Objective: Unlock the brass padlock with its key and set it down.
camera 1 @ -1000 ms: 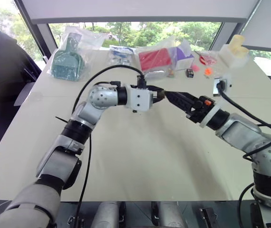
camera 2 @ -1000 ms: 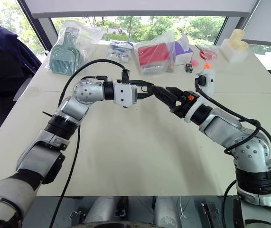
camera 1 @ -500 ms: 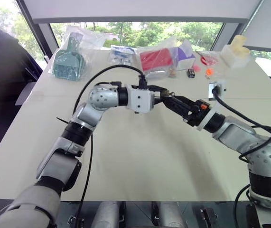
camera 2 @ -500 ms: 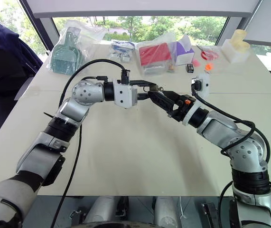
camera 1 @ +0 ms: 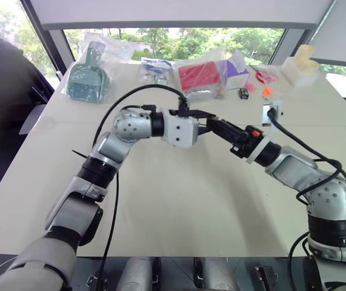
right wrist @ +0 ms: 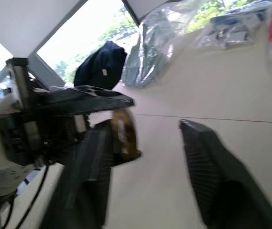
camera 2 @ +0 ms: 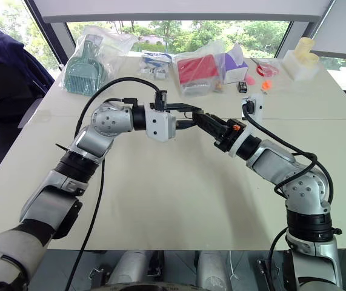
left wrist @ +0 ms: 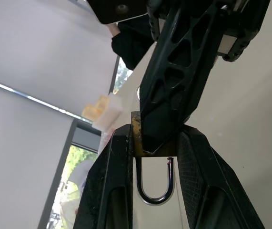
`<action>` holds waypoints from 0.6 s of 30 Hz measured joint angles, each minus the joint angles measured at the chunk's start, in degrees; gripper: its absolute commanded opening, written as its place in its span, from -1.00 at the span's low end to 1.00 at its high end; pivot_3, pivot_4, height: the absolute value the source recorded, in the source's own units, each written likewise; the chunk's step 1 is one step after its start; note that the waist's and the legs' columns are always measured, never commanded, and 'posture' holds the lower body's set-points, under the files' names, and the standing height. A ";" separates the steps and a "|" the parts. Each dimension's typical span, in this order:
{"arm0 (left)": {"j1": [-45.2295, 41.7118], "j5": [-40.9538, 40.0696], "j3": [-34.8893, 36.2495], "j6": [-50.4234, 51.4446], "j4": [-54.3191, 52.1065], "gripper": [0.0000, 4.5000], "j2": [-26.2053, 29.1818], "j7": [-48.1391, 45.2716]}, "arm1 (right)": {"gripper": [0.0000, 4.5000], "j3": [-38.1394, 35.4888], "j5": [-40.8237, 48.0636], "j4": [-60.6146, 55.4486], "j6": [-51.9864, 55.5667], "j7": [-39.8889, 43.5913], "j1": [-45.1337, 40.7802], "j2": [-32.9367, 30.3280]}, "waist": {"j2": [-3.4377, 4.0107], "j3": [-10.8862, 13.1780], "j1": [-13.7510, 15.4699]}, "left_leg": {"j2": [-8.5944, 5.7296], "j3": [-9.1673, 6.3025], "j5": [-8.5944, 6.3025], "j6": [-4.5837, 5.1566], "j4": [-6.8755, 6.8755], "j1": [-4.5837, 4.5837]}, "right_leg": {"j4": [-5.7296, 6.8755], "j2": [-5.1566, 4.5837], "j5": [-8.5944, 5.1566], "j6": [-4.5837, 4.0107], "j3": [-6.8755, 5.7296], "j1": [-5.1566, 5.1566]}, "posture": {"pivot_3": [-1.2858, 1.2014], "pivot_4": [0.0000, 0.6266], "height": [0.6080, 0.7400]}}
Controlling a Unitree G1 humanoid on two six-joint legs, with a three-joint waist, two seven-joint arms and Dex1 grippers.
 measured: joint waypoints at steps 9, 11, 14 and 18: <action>0.08 -0.59 0.00 0.29 -0.12 0.40 0.33 -1.91 | -0.99 -0.16 -1.47 0.90 0.89 -1.54 -0.06 1.20 | 0.00 0.00 -0.03 | 0.00 0.01 0.00 -0.01 0.00 0.00 | 0.00 0.00 0.00 0.00 0.00 0.00 | 0.03 -0.52 1.00; 0.08 -0.83 0.01 0.61 -0.13 0.84 0.54 -2.20 | -0.99 -0.17 -1.48 0.97 1.02 -1.94 -0.04 1.38 | 0.00 0.00 -0.03 | 0.00 0.00 0.00 0.00 0.00 0.00 | 0.00 0.00 0.00 0.00 0.00 0.00 | 0.03 -0.52 1.00; 0.12 -4.67 0.97 6.77 -0.41 0.99 0.59 -4.06 | -0.99 -0.33 -1.51 0.97 1.23 -2.25 -0.03 1.64 | 0.00 0.00 -0.05 | 0.00 0.00 0.00 -0.01 0.00 0.00 | 0.02 0.00 0.00 0.00 0.00 0.00 | 0.03 -0.52 1.00; 0.07 -15.15 6.51 24.19 -1.34 0.99 1.38 -7.75 | -0.99 -1.06 -2.02 1.28 1.51 -2.32 0.03 1.59 | 0.00 0.00 -0.29 | 0.01 -0.01 0.01 -0.01 0.00 0.01 | 0.05 0.02 0.00 0.02 0.00 -0.02 | 0.03 -0.52 1.00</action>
